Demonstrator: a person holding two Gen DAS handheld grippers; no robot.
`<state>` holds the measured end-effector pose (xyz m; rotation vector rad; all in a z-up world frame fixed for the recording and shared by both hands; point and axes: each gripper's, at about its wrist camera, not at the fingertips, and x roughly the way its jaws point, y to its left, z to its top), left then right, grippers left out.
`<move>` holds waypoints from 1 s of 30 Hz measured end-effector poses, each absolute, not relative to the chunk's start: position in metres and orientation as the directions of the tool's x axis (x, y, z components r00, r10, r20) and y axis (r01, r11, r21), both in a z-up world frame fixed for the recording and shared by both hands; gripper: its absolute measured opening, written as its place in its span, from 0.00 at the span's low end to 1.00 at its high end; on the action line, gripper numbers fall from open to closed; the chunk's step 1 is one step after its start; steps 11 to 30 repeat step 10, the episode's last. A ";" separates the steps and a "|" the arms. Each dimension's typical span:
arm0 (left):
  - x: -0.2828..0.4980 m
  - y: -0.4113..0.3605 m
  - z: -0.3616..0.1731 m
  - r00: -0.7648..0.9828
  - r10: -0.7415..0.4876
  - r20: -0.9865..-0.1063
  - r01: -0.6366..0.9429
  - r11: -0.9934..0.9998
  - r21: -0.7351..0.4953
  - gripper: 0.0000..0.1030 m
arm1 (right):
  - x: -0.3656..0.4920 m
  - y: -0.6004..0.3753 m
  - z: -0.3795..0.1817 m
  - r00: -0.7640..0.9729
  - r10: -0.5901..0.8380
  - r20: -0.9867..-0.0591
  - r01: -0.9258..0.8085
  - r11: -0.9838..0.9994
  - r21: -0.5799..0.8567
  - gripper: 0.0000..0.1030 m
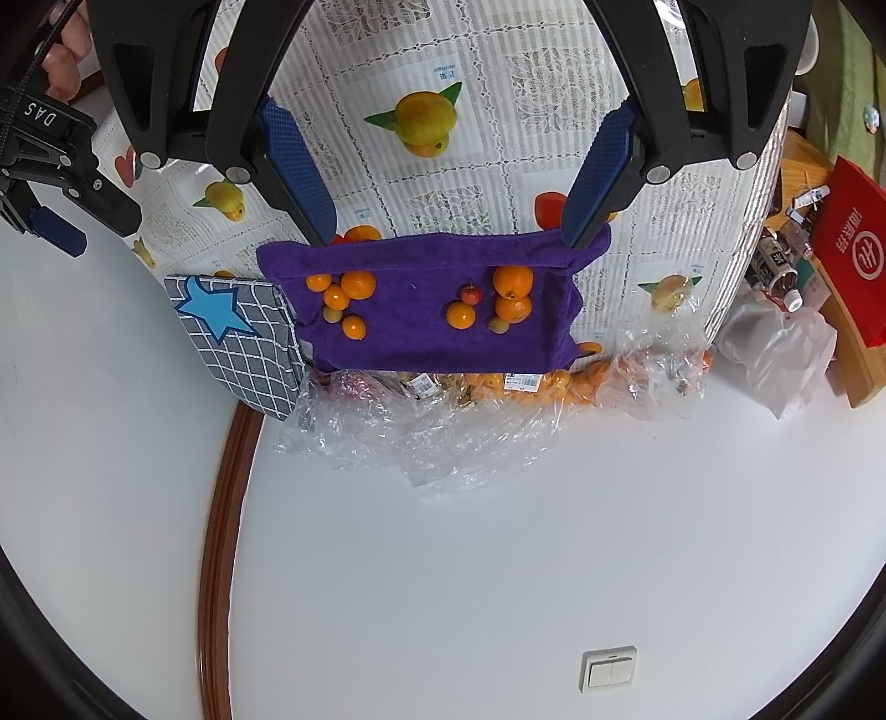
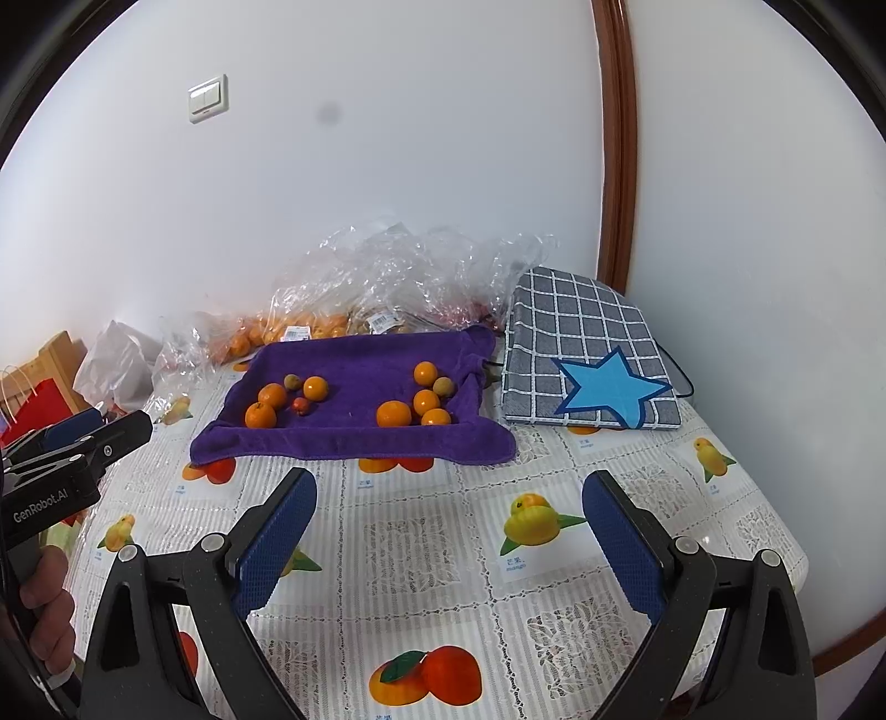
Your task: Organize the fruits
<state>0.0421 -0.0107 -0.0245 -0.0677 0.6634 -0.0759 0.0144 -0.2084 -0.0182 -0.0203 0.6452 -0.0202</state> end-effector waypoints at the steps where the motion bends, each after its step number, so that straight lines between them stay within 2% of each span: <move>1: 0.042 -0.010 -0.024 0.785 -0.092 -0.612 0.049 0.995 -0.087 0.80 | 0.014 -0.208 -0.018 0.799 -0.026 -0.601 0.013 1.000 -0.026 0.93; 30: 0.042 -0.009 -0.021 0.783 -0.086 -0.616 0.043 0.995 -0.085 0.80 | 0.014 -0.208 -0.018 0.799 -0.025 -0.601 0.013 1.000 -0.025 0.93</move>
